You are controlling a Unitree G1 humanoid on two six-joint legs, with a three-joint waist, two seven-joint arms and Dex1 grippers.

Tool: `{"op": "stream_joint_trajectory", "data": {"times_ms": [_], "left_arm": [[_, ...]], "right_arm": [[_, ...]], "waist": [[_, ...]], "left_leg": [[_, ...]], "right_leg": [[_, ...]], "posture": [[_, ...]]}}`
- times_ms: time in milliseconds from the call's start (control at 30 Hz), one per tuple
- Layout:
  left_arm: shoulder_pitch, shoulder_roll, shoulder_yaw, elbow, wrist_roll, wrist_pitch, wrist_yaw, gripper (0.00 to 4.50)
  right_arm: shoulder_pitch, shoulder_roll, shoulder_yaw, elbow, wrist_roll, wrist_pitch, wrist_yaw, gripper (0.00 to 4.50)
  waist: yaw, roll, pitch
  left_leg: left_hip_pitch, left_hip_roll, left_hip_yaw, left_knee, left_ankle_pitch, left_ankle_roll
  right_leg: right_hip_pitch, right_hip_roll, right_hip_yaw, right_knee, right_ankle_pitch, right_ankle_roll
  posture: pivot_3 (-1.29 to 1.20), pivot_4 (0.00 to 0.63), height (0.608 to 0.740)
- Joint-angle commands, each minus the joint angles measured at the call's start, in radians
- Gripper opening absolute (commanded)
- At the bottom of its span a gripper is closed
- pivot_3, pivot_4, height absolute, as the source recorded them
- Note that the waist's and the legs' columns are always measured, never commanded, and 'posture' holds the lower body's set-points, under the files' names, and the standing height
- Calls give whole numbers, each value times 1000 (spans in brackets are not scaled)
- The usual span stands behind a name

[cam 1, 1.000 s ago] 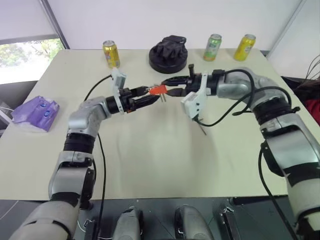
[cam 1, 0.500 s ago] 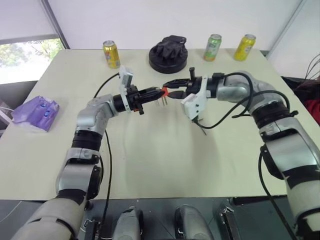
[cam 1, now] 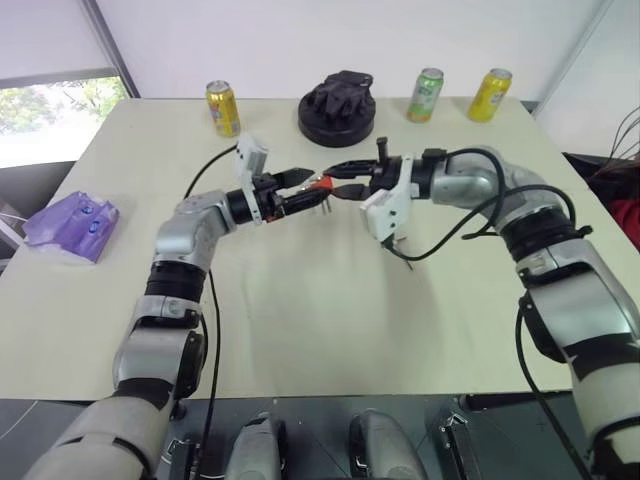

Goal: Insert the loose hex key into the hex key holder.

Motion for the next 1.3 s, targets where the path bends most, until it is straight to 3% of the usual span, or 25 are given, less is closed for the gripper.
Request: {"op": "stream_joint_trajectory", "data": {"times_ms": [33,367,467,633,967,1067,1233,1300], "left_arm": [[-17,-3,18,-19,-6,-22,4,3664],[-19,-15,30,-24,-19,-18,6,3664],[-22,-21,40,-30,-27,-18,13,2770],[-21,-28,43,-38,-30,-14,12,252],[-26,-37,45,-25,-22,-19,35,114],[-22,-31,37,-34,-23,-12,14,1317],[-23,-38,44,-26,-14,-41,53,3865],[-19,-38,41,-32,-20,-37,48,3865]], "right_arm": [[-16,5,-30,-39,26,17,-28,989],[-13,5,-24,-38,10,47,-73,989],[-7,6,-21,-44,12,49,-72,989],[1,5,-18,-51,16,57,-70,989],[26,6,-15,-74,29,64,-49,989],[28,6,-16,-77,30,66,-47,989],[37,9,-22,-87,31,74,-42,989],[38,10,-24,-87,30,79,-44,989]], "waist": [[0,0,0],[0,0,0],[0,0,0],[0,0,0],[0,0,0],[-1,0,0],[0,0,0],[1,0,0]], "left_leg": [[0,0,0,0,0,0],[0,0,0,0,0,0],[0,0,0,0,0,0],[0,0,0,0,0,0],[0,0,0,0,0,0],[0,0,0,0,0,0],[0,0,0,0,0,0],[0,0,0,0,0,0]], "right_leg": [[0,0,0,0,0,0],[0,0,0,0,0,0],[0,0,0,0,0,0],[0,0,0,0,0,0],[0,0,0,0,0,0],[0,0,0,0,0,0],[0,0,0,0,0,0],[0,0,0,0,0,0]], "posture": [[0,150,740],[0,150,740],[0,150,740],[0,150,740],[0,150,740],[0,150,740],[0,150,740],[0,150,740]]}}
